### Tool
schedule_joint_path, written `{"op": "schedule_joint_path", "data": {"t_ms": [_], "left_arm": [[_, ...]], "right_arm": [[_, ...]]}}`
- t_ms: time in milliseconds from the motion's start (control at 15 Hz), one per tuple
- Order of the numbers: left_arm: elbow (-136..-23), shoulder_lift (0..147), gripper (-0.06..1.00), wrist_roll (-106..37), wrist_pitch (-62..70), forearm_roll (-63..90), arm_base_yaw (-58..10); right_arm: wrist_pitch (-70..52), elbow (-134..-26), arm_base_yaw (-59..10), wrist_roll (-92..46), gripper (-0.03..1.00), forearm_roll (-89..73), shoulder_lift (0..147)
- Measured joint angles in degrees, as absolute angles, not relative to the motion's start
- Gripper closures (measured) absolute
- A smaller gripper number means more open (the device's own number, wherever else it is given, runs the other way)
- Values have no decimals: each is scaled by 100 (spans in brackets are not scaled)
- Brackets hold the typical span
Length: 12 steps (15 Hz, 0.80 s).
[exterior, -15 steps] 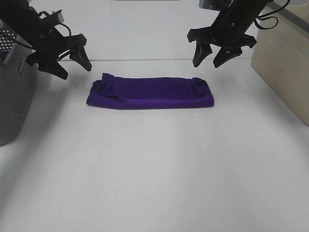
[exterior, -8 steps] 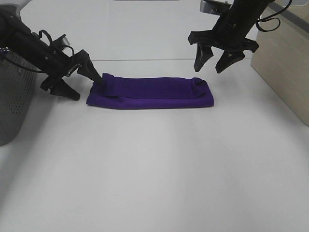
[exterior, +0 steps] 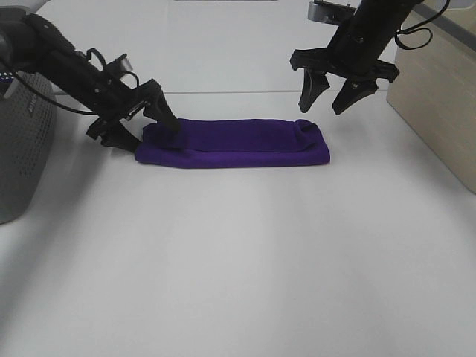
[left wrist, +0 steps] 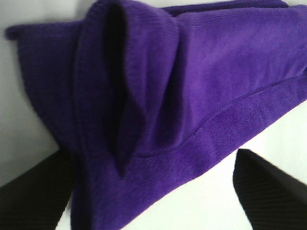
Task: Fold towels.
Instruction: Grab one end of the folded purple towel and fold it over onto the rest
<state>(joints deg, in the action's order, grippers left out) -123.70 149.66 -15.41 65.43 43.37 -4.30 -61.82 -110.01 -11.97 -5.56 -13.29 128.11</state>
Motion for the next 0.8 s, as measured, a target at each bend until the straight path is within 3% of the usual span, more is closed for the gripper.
{"op": "schedule_joint_path", "data": {"t_ms": [133,267,400,467,533,600,800], "left_arm": [[-12874,15189,13,-1238,6560,4016,-768],[-13573,15510,27,-1014,6744,3713,-1169],[-13671,15573,32,-1003,6801,3696,-1272],[-13699,15607,41,-985,6830,3667,-1329],[-13699,15653,69,-1003,6870,3627,-1369],[-13699,15653,85,-1094,6887,3564,-1369],[-13780,15544,90,-1203,6939,2991,-1364]], "right_arm": [[-6343,-11001,-1197,-556,34,-1329,12811],[-6452,-11001,-1197,-556,34,-1329,12811],[-6520,-11001,-1197,-556,34,-1329,12811],[-6578,-11001,-1197,-556,34,-1329,12811],[-6692,-11001,-1197,-556,34,-1329,12811],[-6727,-11001,-1197,-556,34,-1329,12806],[-6784,-11007,-1197,-556,34,-1329,12674]]}}
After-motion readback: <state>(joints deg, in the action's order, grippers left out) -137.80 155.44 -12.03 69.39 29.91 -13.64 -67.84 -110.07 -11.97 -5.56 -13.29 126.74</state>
